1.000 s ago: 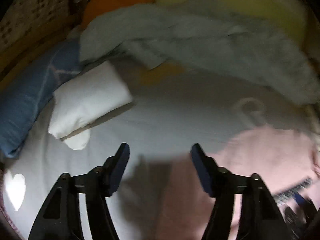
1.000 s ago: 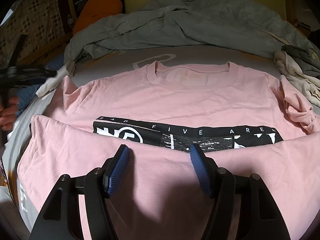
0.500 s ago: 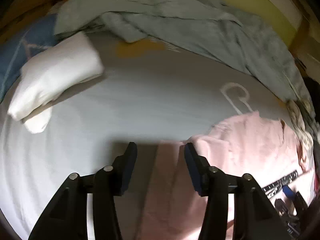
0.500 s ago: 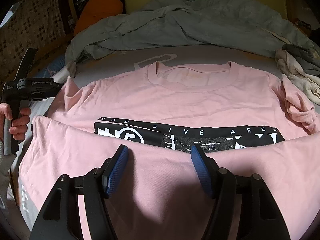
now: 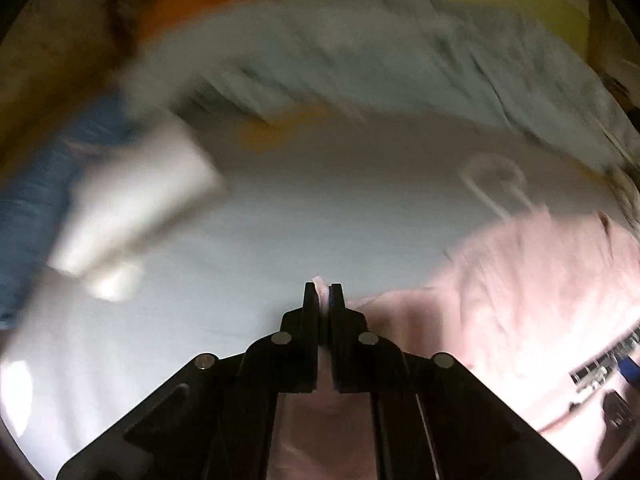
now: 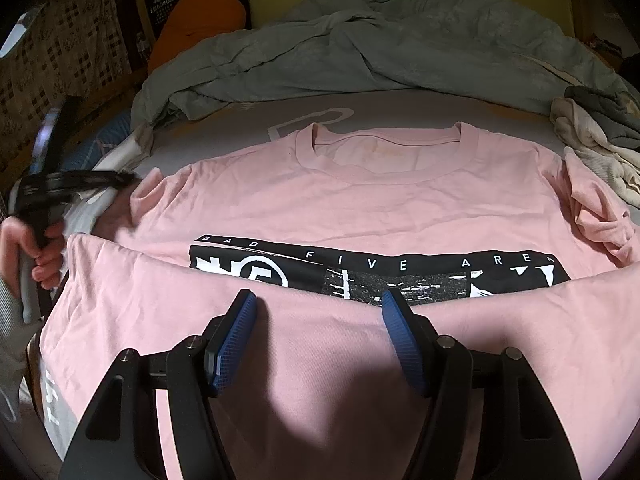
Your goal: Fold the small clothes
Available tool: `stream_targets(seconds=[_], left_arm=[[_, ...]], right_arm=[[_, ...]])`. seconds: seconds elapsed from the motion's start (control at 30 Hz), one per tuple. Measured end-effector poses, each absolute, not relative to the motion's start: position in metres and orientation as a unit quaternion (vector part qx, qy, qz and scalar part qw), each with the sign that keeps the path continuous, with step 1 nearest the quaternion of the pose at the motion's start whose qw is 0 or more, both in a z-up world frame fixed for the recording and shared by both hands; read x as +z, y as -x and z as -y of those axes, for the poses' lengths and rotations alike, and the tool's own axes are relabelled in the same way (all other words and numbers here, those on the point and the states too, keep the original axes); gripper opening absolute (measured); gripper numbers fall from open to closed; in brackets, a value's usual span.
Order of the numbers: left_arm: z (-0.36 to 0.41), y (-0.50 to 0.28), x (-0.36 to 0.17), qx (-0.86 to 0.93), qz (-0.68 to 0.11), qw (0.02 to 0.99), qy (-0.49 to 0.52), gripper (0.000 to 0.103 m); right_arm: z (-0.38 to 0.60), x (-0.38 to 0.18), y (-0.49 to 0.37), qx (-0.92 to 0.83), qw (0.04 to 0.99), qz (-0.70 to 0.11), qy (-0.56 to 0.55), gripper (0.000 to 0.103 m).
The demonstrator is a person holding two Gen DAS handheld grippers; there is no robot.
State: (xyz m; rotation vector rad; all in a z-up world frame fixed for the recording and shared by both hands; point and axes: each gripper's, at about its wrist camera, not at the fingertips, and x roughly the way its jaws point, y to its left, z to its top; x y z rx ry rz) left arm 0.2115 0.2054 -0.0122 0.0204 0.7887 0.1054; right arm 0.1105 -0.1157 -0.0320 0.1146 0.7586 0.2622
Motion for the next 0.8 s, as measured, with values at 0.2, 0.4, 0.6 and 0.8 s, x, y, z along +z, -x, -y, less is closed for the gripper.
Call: stream_targets(seconds=[0.2, 0.4, 0.6, 0.8], left_arm=[[-0.246, -0.192, -0.006, 0.116, -0.42, 0.9, 0.027, 0.005], [-0.235, -0.202, -0.051, 0.161, -0.48, 0.862, -0.015, 0.01], [-0.211, -0.195, -0.019, 0.131, -0.392, 0.91, -0.037, 0.05], [-0.136, -0.249, 0.007, -0.023, -0.417, 0.909, -0.016, 0.068]], right_arm=[[0.117, -0.032, -0.111, 0.129, 0.919, -0.369, -0.058, 0.067], [0.118, -0.031, -0.111, 0.133, 0.918, -0.368, -0.062, 0.067], [0.153, 0.006, -0.104, 0.127, 0.921, -0.351, -0.113, 0.067], [0.228, 0.087, -0.154, 0.061, 0.942, -0.319, -0.088, 0.067]])
